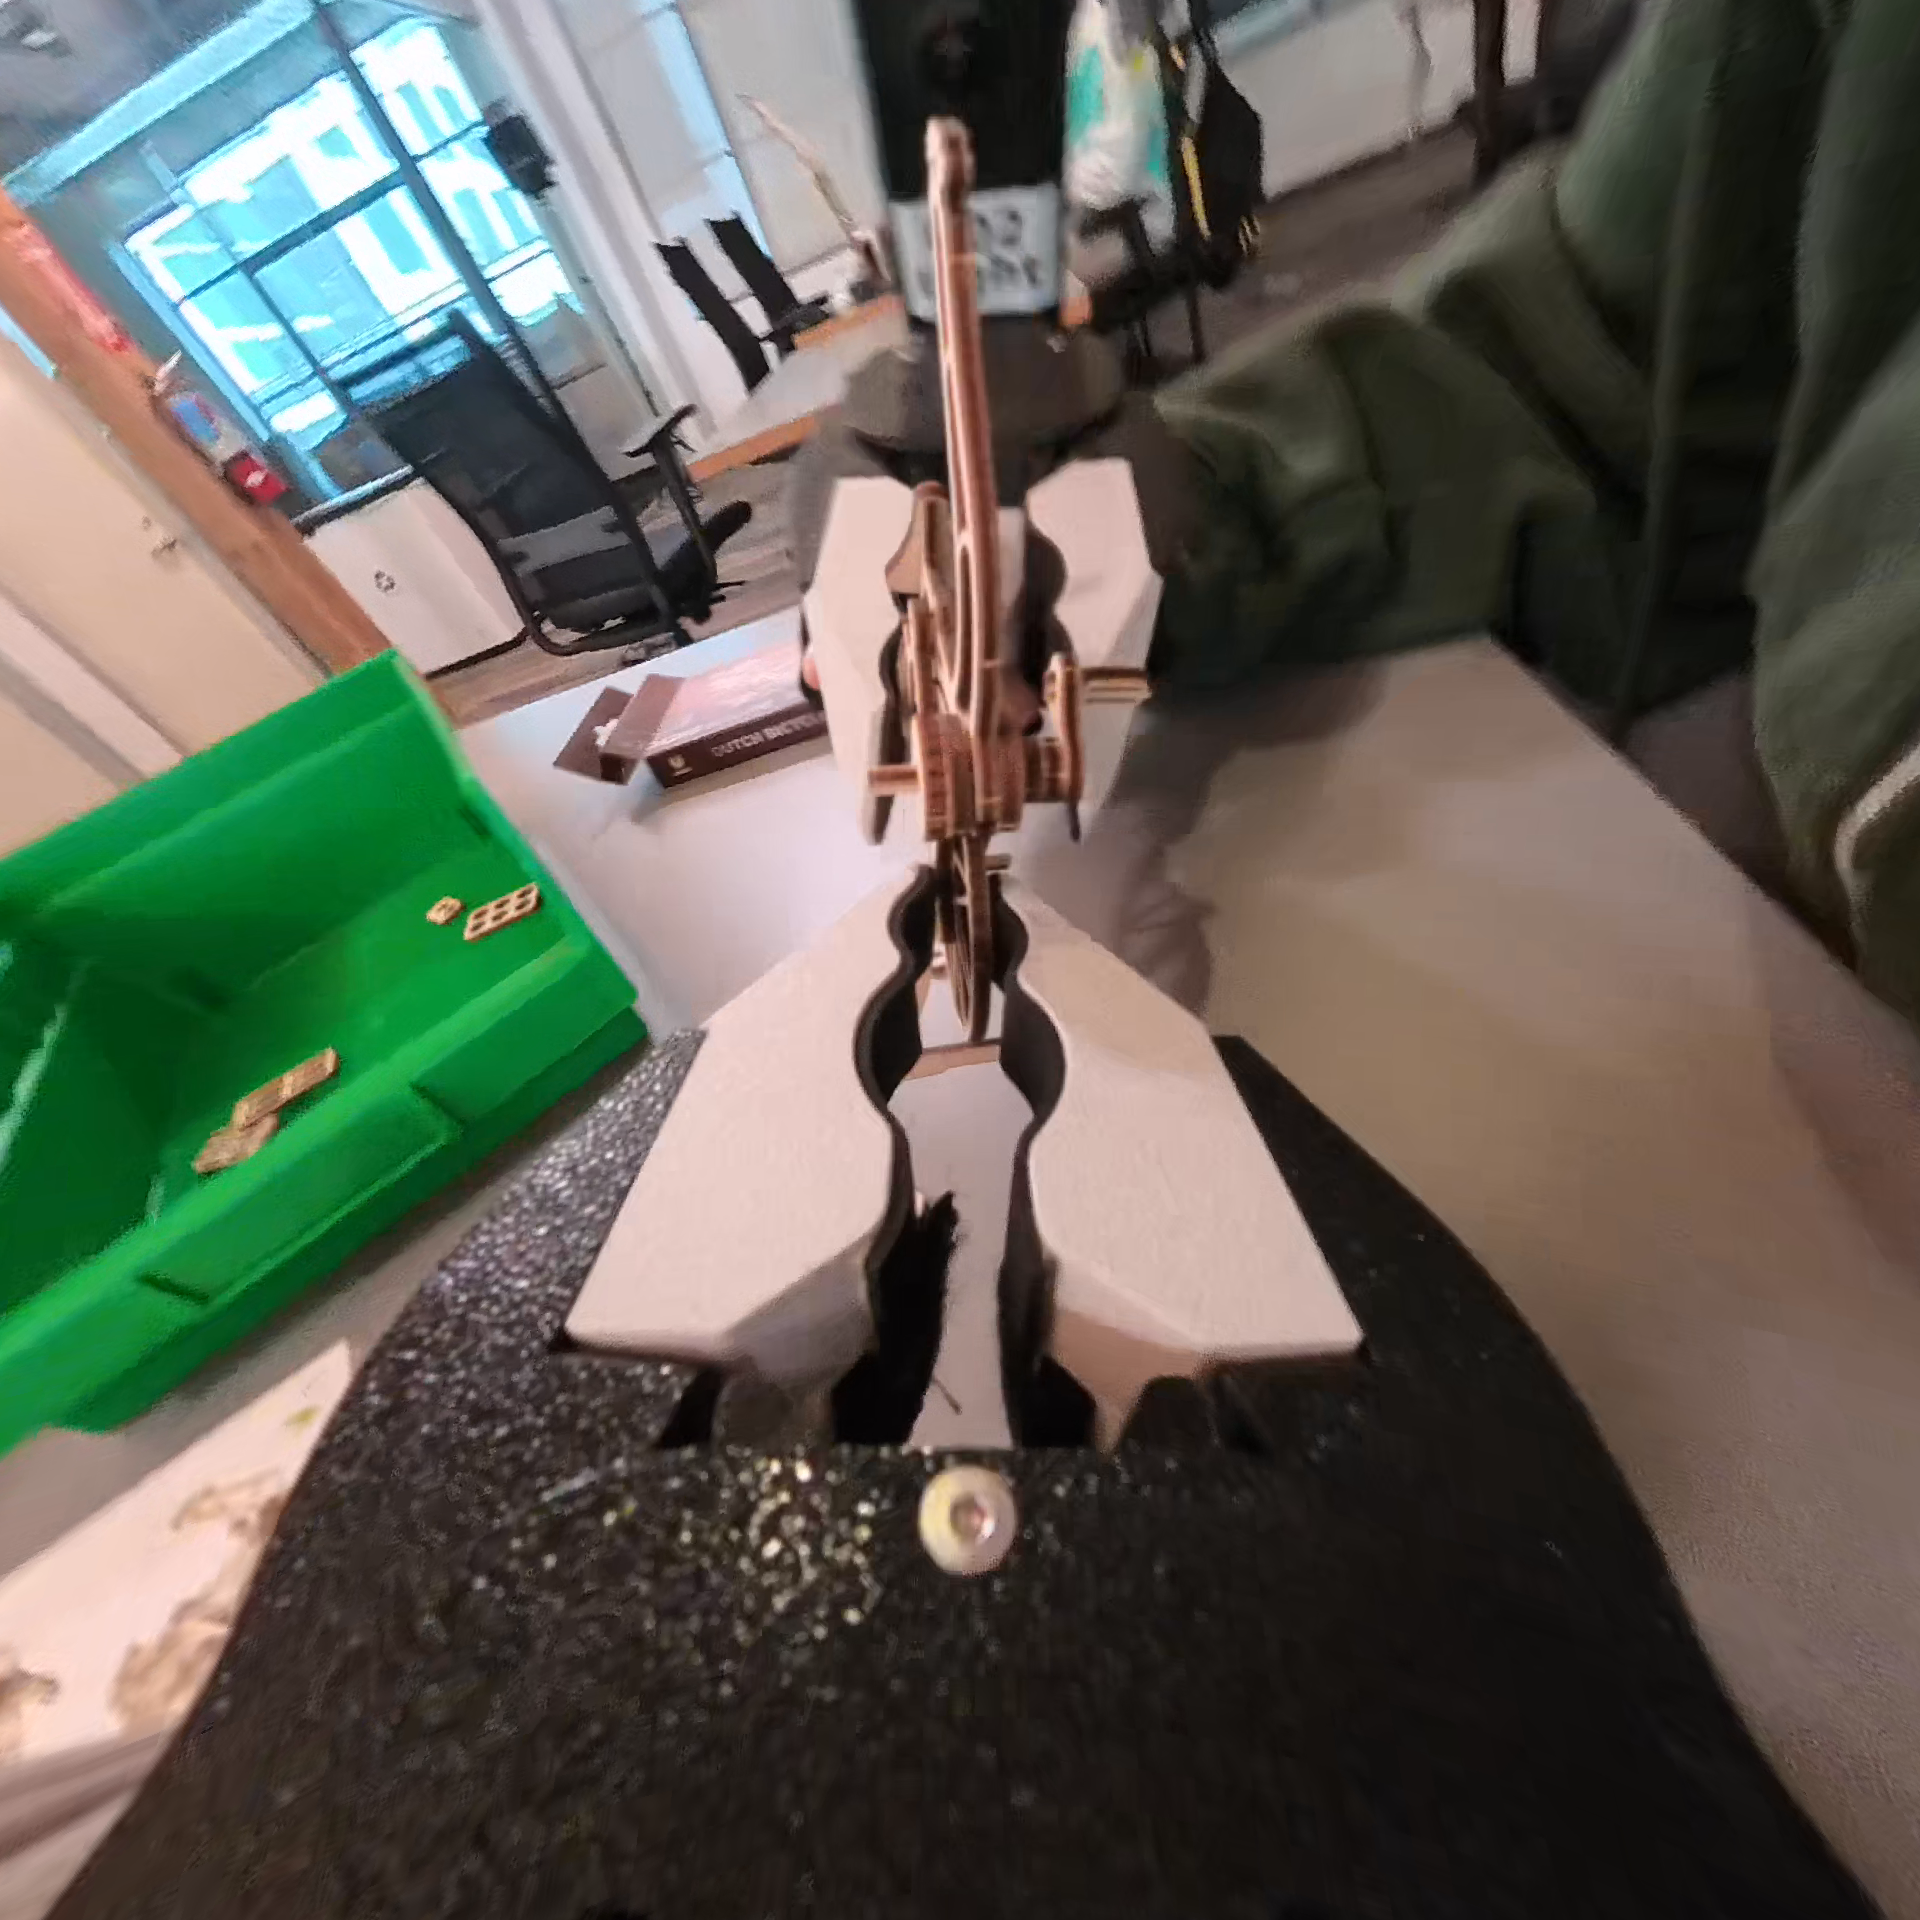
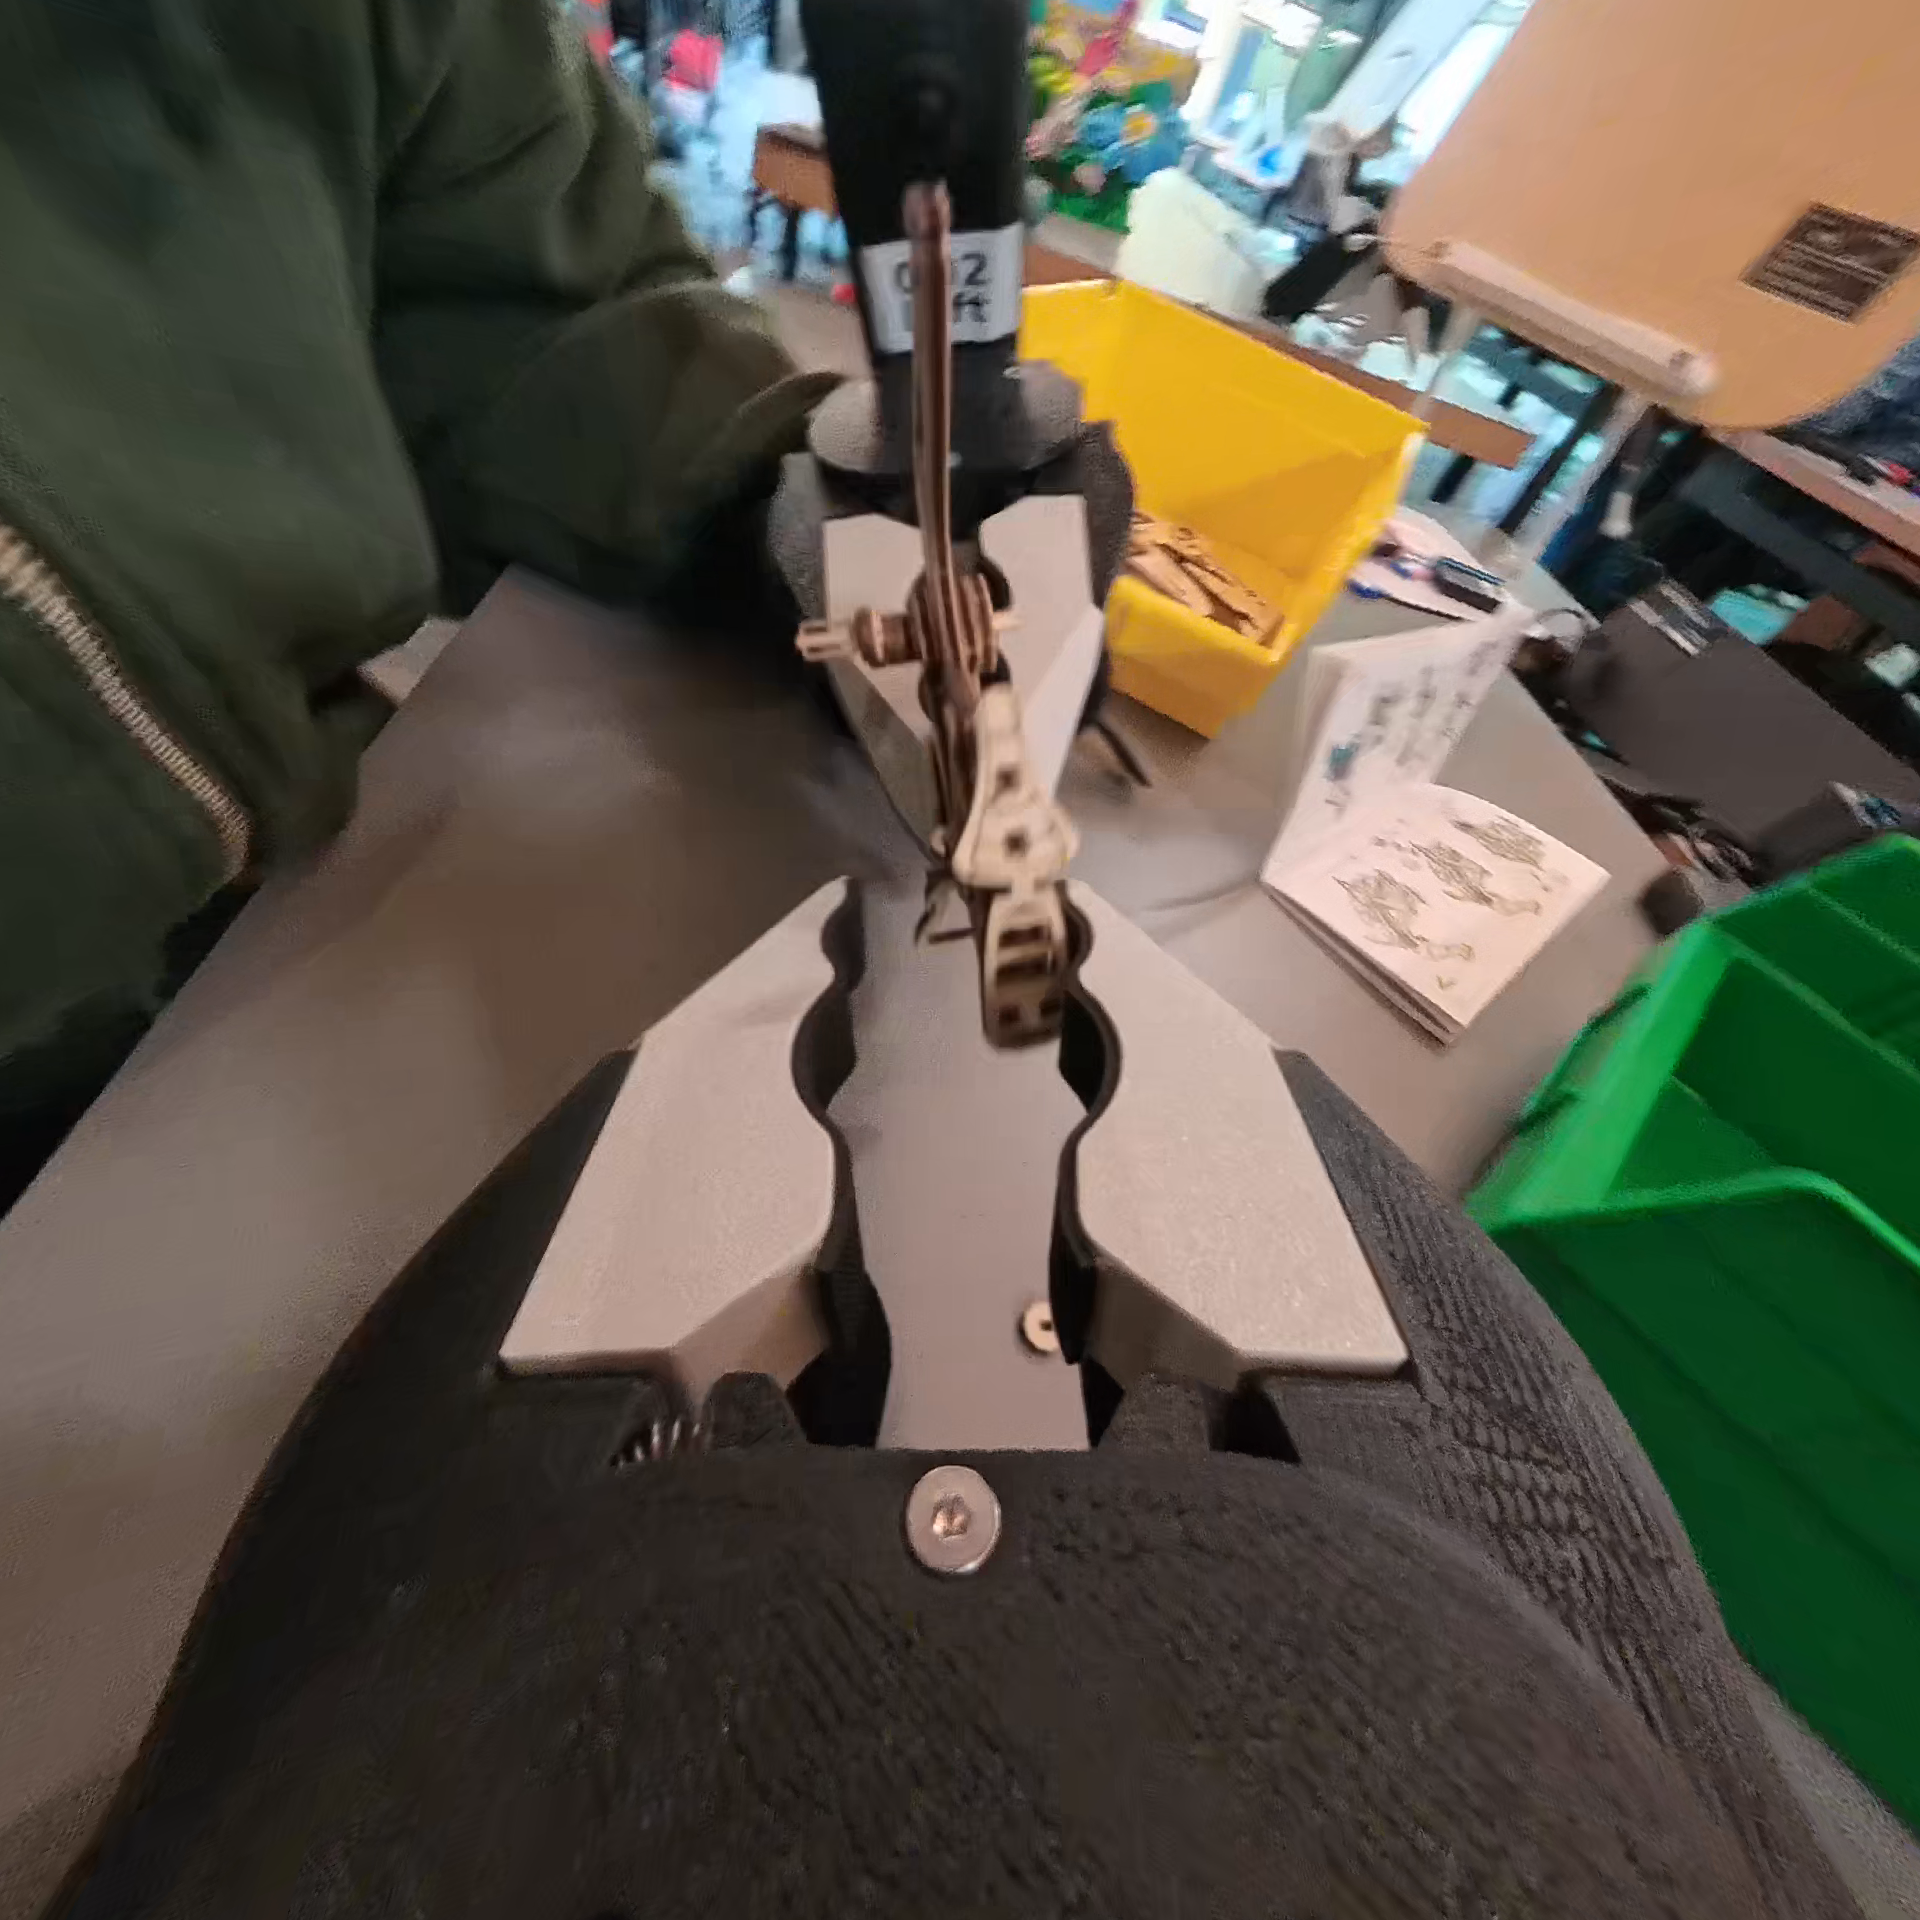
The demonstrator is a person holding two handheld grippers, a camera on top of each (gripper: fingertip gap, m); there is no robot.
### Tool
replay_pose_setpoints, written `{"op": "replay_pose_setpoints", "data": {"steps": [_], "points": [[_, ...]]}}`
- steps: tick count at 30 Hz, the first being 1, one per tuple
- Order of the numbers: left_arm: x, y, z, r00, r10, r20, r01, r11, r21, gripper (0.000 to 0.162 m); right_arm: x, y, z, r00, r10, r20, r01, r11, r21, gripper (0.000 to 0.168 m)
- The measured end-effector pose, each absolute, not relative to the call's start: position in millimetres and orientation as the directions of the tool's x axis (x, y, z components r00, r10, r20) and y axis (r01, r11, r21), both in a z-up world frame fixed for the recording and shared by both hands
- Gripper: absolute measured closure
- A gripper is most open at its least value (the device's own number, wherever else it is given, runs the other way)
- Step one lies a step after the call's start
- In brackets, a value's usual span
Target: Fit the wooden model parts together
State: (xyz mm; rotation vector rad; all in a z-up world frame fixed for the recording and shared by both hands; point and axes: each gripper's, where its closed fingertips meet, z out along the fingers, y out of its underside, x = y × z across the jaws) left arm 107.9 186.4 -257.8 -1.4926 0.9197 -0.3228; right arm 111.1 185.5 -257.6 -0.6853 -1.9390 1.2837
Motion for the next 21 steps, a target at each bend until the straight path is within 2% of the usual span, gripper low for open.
{"op": "replay_pose_setpoints", "data": {"steps": [3, 6, 8, 10, 16, 21], "points": [[95.6, 191.4, -240.1, 0.696, -0.712, -0.092, -0.112, 0.019, -0.994, 0.156, 103.5, 205.6, -248.0, -0.546, 0.822, 0.163, 0.076, 0.242, -0.967, 0.123], [93.1, 191.8, -233.7, 0.679, -0.732, 0.045, 0.019, -0.044, -0.999, 0.155, 101.1, 208.9, -241.8, -0.557, 0.830, 0.019, 0.106, 0.094, -0.990, 0.134], [94.3, 191.8, -234.1, 0.673, -0.737, 0.062, 0.031, -0.056, -0.998, 0.155, 101.0, 207.1, -239.5, -0.579, 0.813, -0.058, 0.126, 0.019, -0.992, 0.145], [96.3, 191.2, -234.7, 0.670, -0.741, 0.049, 0.018, -0.050, -0.999, 0.155, 101.7, 205.1, -237.9, -0.602, 0.788, -0.125, 0.145, -0.046, -0.988, 0.165], [98.1, 190.7, -235.5, 0.663, -0.749, 0.027, 0.004, -0.033, -0.999, 0.153, 104.1, 204.1, -239.3, -0.650, 0.693, -0.314, 0.239, -0.206, -0.949, 0.166], [97.5, 190.3, -238.8, 0.665, -0.746, -0.009, -0.040, -0.023, -0.999, 0.141, 106.3, 208.1, -239.0, -0.649, 0.668, -0.365, 0.271, -0.245, -0.931, 0.167]]}}
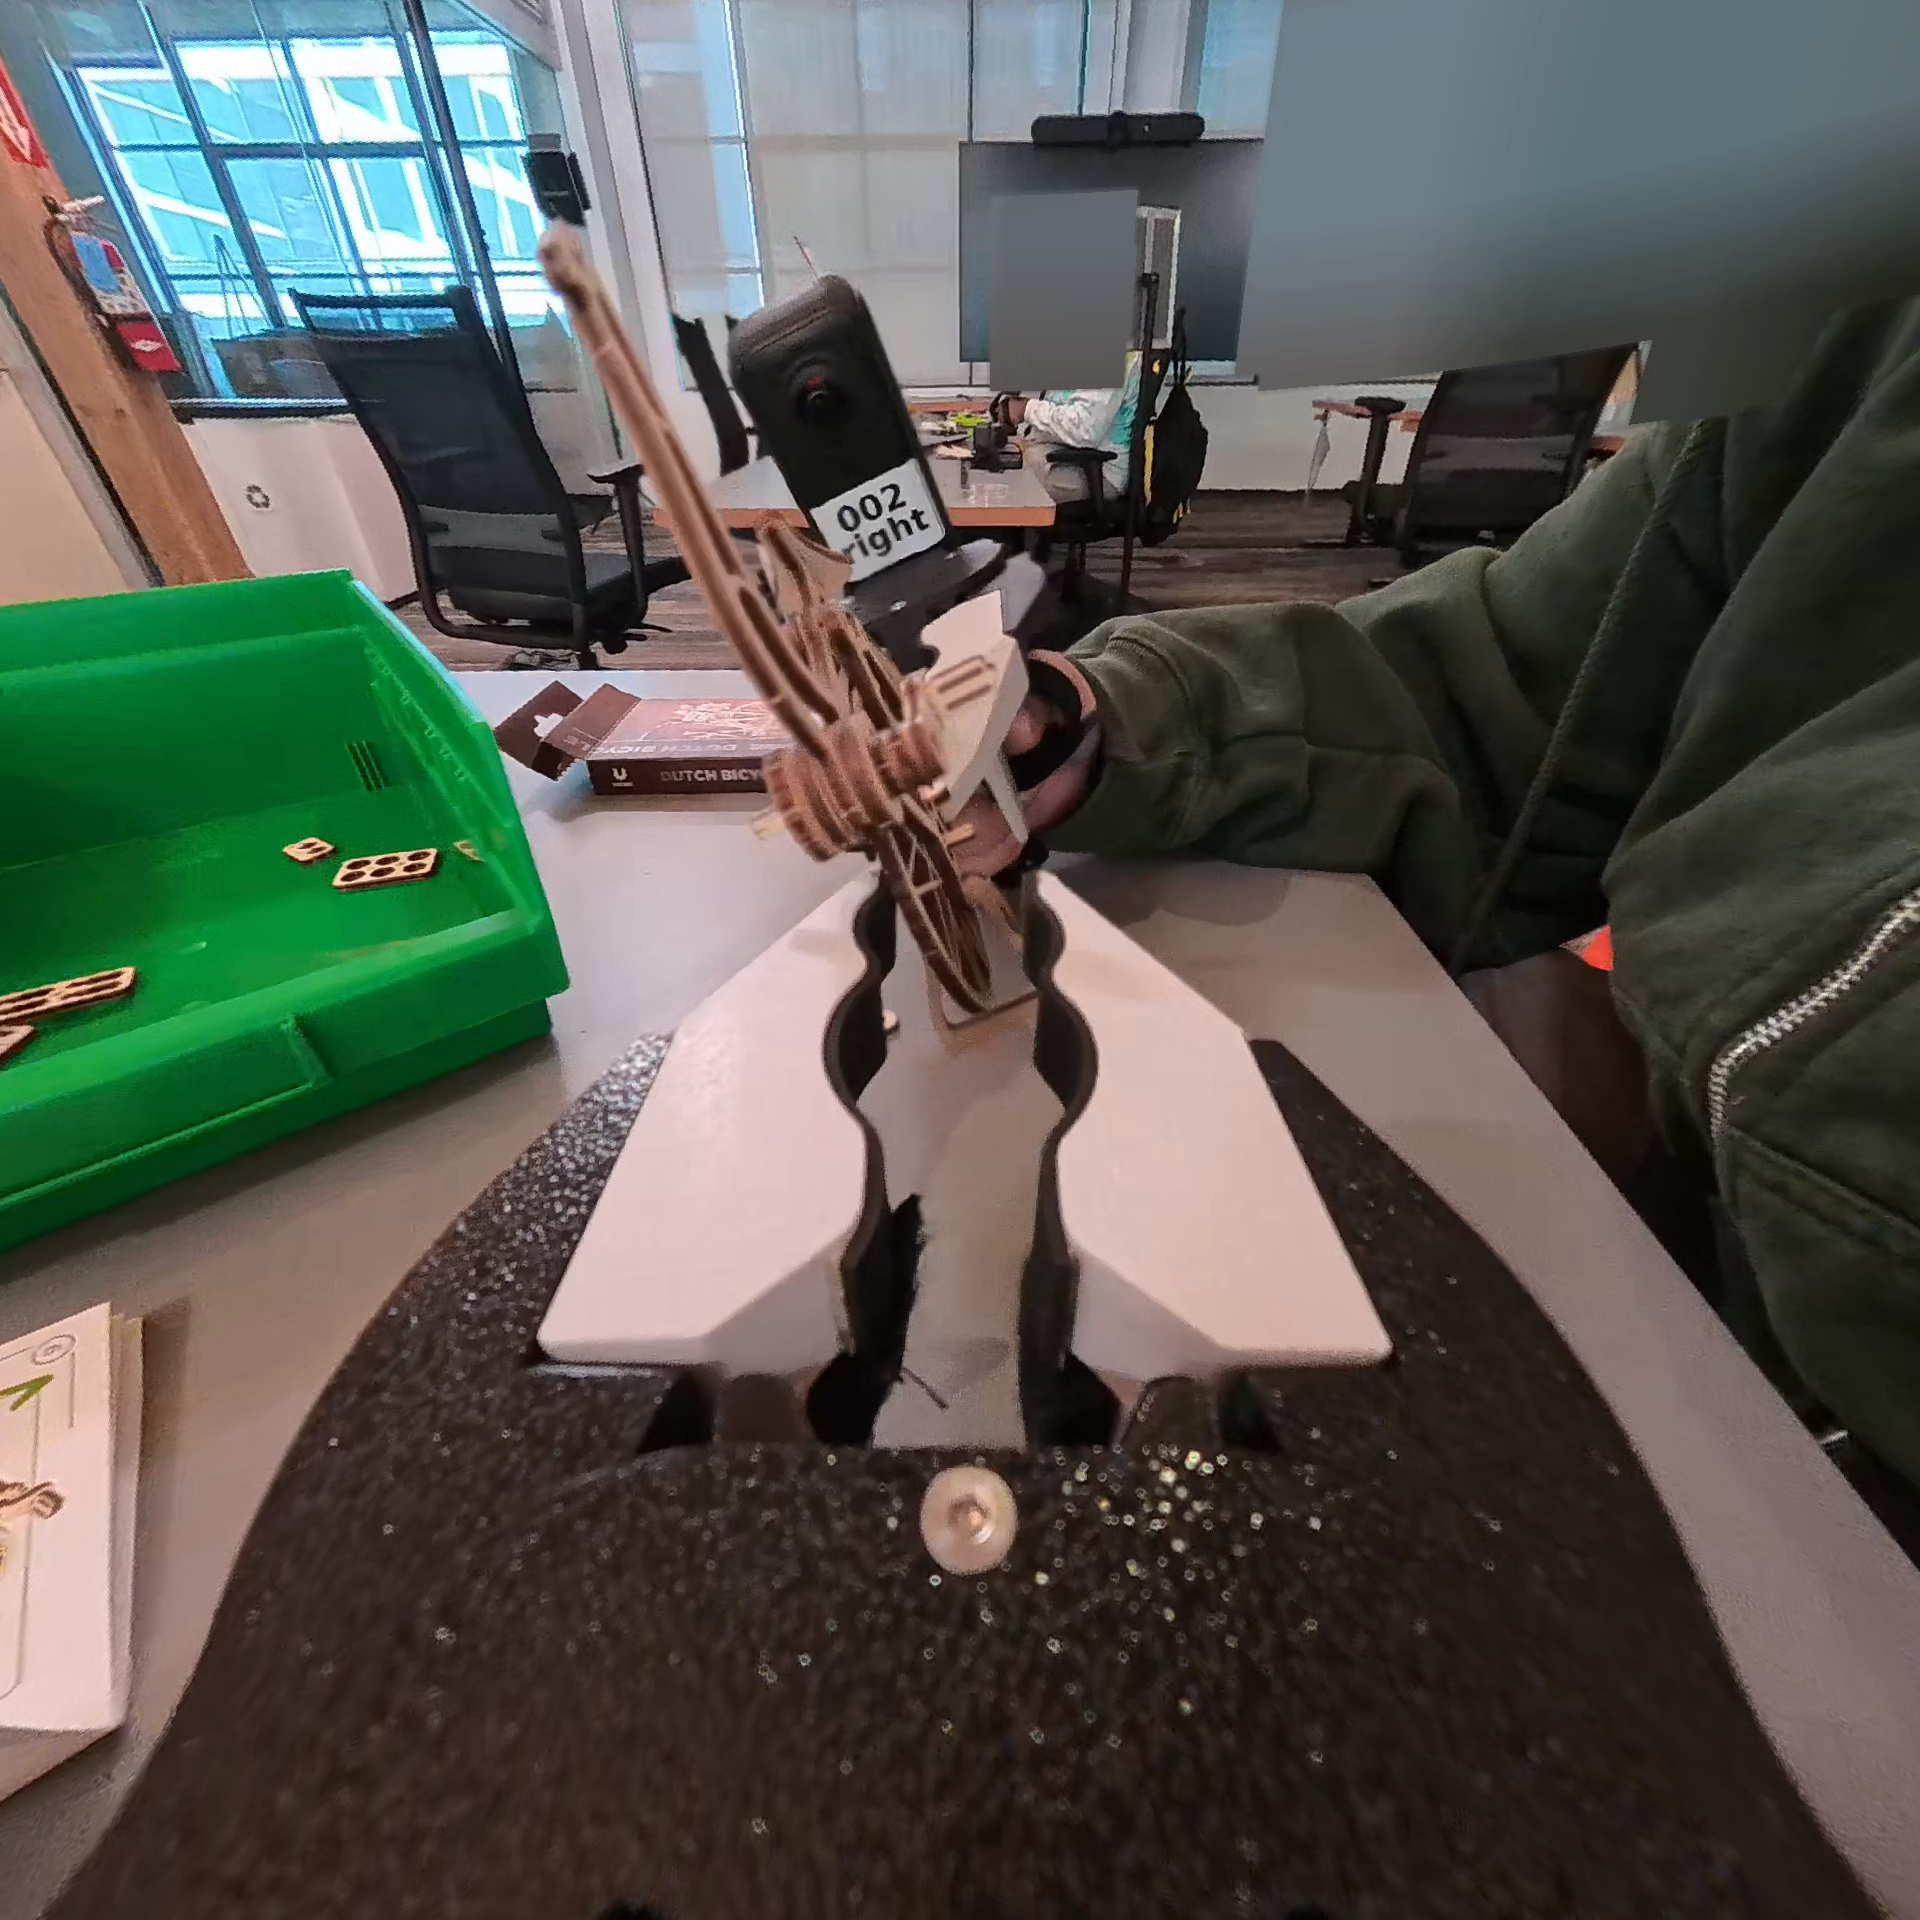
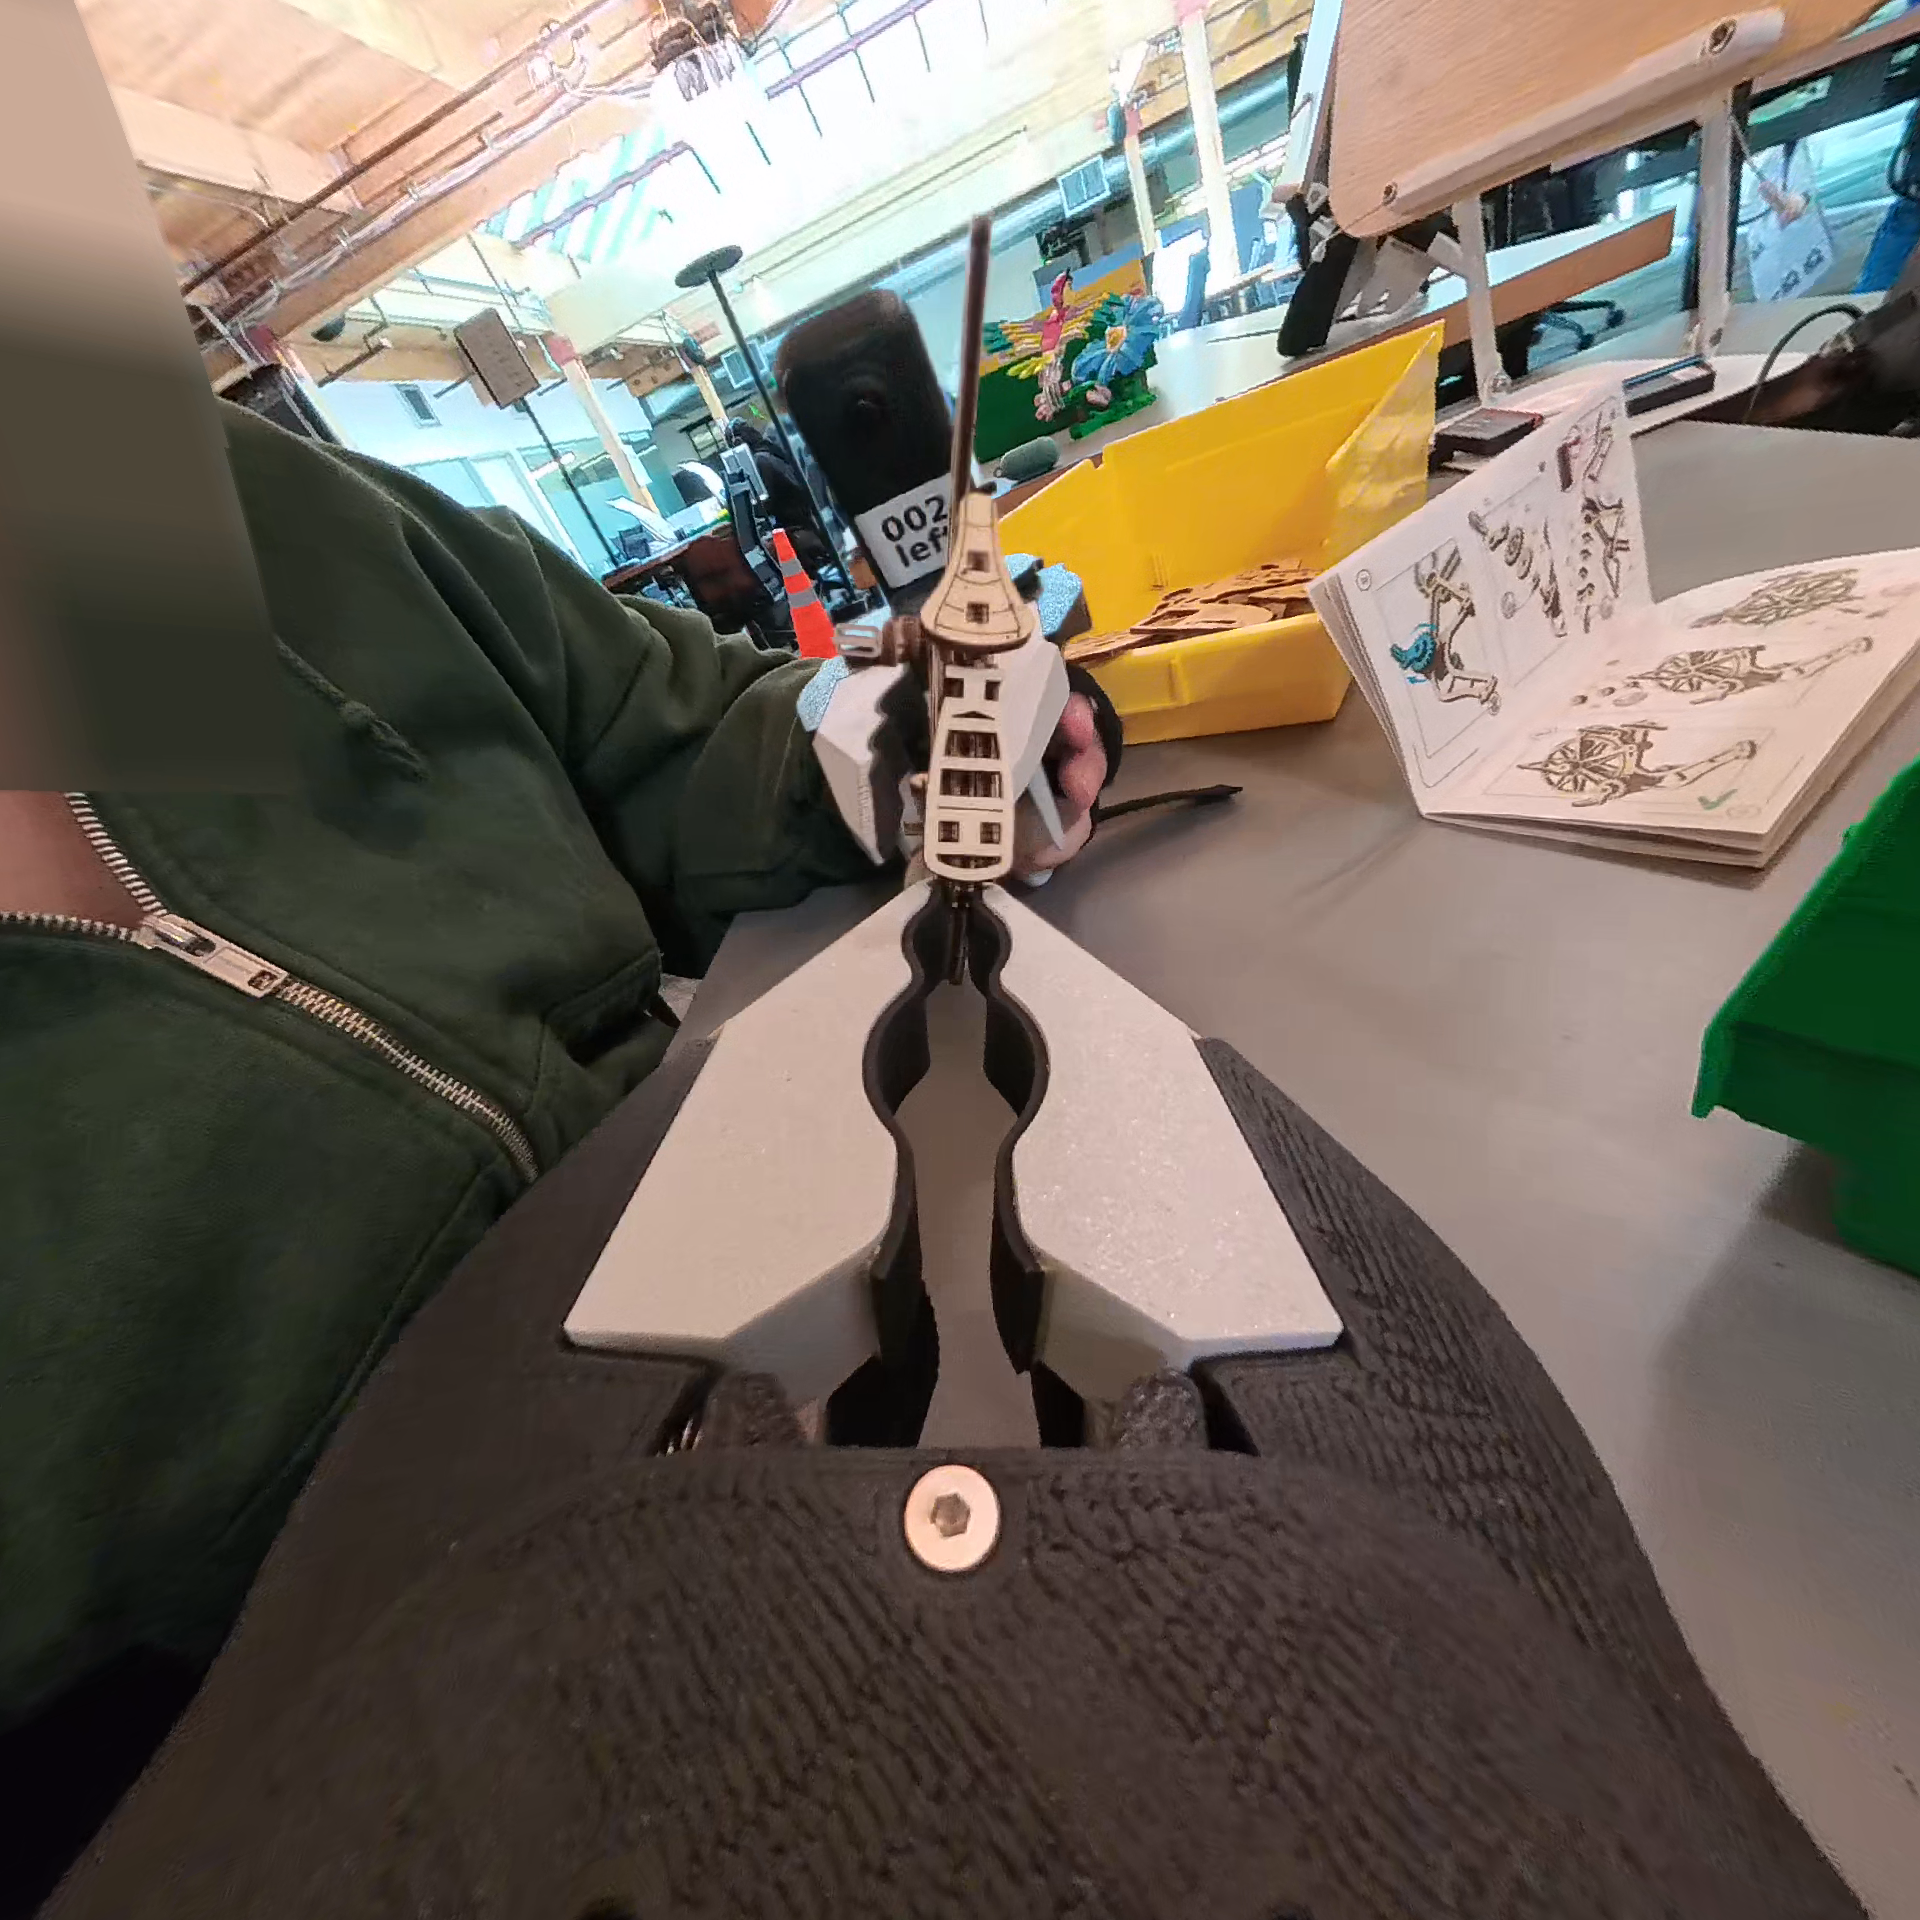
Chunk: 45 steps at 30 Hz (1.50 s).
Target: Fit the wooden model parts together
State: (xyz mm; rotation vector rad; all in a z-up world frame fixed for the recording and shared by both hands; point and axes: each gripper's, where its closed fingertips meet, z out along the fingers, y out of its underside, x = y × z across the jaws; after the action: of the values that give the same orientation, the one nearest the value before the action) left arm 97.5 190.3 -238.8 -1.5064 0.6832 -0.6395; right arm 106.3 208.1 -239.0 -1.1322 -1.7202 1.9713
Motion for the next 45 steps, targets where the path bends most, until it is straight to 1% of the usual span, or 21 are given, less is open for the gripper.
{"op": "replay_pose_setpoints", "data": {"steps": [5, 8, 10, 12, 13, 14, 15, 17, 19, 21, 23, 25, 29, 31, 32, 33, 36, 38, 40, 42, 45], "points": [[89.3, 193.4, -241.0, 0.703, -0.710, -0.044, -0.075, -0.013, -0.997, 0.136, 108.6, 221.4, -236.7, -0.628, 0.655, -0.420, 0.292, -0.301, -0.908, 0.167], [81.7, 195.9, -241.0, 0.731, -0.678, -0.073, -0.100, -0.001, -0.995, 0.134, 109.0, 230.0, -237.0, -0.596, 0.640, -0.486, 0.334, -0.353, -0.874, 0.167], [74.9, 198.2, -242.1, 0.756, -0.640, -0.137, -0.158, 0.024, -0.987, 0.132, 109.0, 236.1, -240.1, -0.557, 0.622, -0.550, 0.383, -0.395, -0.835, 0.167], [67.9, 200.4, -245.8, 0.764, -0.581, -0.279, -0.294, 0.071, -0.953, 0.128, 110.0, 240.2, -243.3, -0.516, 0.573, -0.637, 0.443, -0.458, -0.771, 0.168], [66.8, 200.4, -248.1, 0.739, -0.548, -0.391, -0.399, 0.112, -0.910, 0.123, 111.0, 241.1, -244.0, -0.503, 0.533, -0.680, 0.469, -0.493, -0.733, 0.168], [70.8, 197.0, -248.5, 0.675, -0.519, -0.525, -0.507, 0.190, -0.840, 0.122, 112.0, 241.2, -244.1, -0.497, 0.493, -0.714, 0.489, -0.520, -0.700, 0.168], [76.2, 192.7, -247.7, 0.587, -0.462, -0.664, -0.612, 0.284, -0.738, 0.122, 112.3, 241.3, -243.8, -0.495, 0.462, -0.736, 0.501, -0.540, -0.676, 0.168], [82.6, 189.8, -250.2, 0.398, -0.294, -0.869, -0.785, 0.382, -0.488, 0.112, 112.9, 239.4, -244.1, -0.485, 0.407, -0.774, 0.532, -0.566, -0.630, 0.168], [88.1, 192.1, -260.6, 0.222, -0.192, -0.956, -0.878, 0.386, -0.282, 0.099, 113.6, 235.3, -246.1, -0.470, 0.366, -0.803, 0.566, -0.573, -0.592, 0.168], [90.3, 195.2, -263.6, 0.114, -0.111, -0.987, -0.917, 0.370, -0.147, 0.101, 115.3, 229.0, -250.9, -0.452, 0.340, -0.824, 0.610, -0.557, -0.564, 0.168], [88.7, 197.8, -260.1, 0.048, -0.045, -0.998, -0.941, 0.334, -0.060, 0.107, 116.9, 222.6, -254.4, -0.444, 0.322, -0.836, 0.641, -0.538, -0.548, 0.168], [92.2, 195.2, -259.7, 0.009, -0.028, -1.000, -0.940, 0.341, -0.018, 0.121, 118.4, 217.8, -256.2, -0.442, 0.309, -0.842, 0.662, -0.521, -0.539, 0.168], [104.6, 188.8, -265.8, -0.061, -0.031, -0.998, -0.927, 0.373, 0.045, 0.159, 118.6, 217.0, -254.9, -0.444, 0.314, -0.839, 0.660, -0.518, -0.543, 0.168], [107.3, 189.6, -269.2, -0.073, -0.045, -0.996, -0.933, 0.357, 0.052, 0.161, 116.1, 222.6, -257.5, -0.418, 0.360, -0.834, 0.647, -0.526, -0.552, 0.156], [106.3, 191.2, -271.7, -0.065, -0.071, -0.995, -0.942, 0.334, 0.037, 0.162, 115.1, 228.4, -264.2, -0.375, 0.410, -0.831, 0.652, -0.520, -0.551, 0.150], [105.9, 191.8, -273.7, -0.034, -0.105, -0.994, -0.948, 0.317, -0.001, 0.162, 115.0, 236.1, -270.0, -0.341, 0.472, -0.813, 0.648, -0.508, -0.567, 0.148], [107.7, 190.4, -273.8, 0.103, -0.195, -0.975, -0.943, 0.292, -0.158, 0.162, 117.8, 262.1, -270.8, -0.309, 0.641, -0.703, 0.587, -0.453, -0.671, 0.143], [107.4, 191.1, -271.0, 0.195, -0.243, -0.950, -0.926, 0.275, -0.260, 0.162, 122.3, 272.3, -270.4, -0.310, 0.721, -0.620, 0.563, -0.386, -0.731, 0.144], [107.3, 191.7, -269.4, 0.277, -0.291, -0.916, -0.897, 0.263, -0.355, 0.162, 127.5, 272.7, -273.6, -0.325, 0.757, -0.567, 0.577, -0.317, -0.753, 0.144], [105.1, 193.0, -269.7, 0.328, -0.323, -0.888, -0.876, 0.248, -0.414, 0.162, 130.9, 272.1, -285.6, -0.326, 0.803, -0.498, 0.610, -0.223, -0.760, 0.145], [102.6, 193.0, -270.0, 0.380, -0.356, -0.854, -0.849, 0.231, -0.475, 0.162, 134.8, 268.1, -306.7, -0.369, 0.864, -0.344, 0.649, -0.025, -0.760, 0.145]]}}
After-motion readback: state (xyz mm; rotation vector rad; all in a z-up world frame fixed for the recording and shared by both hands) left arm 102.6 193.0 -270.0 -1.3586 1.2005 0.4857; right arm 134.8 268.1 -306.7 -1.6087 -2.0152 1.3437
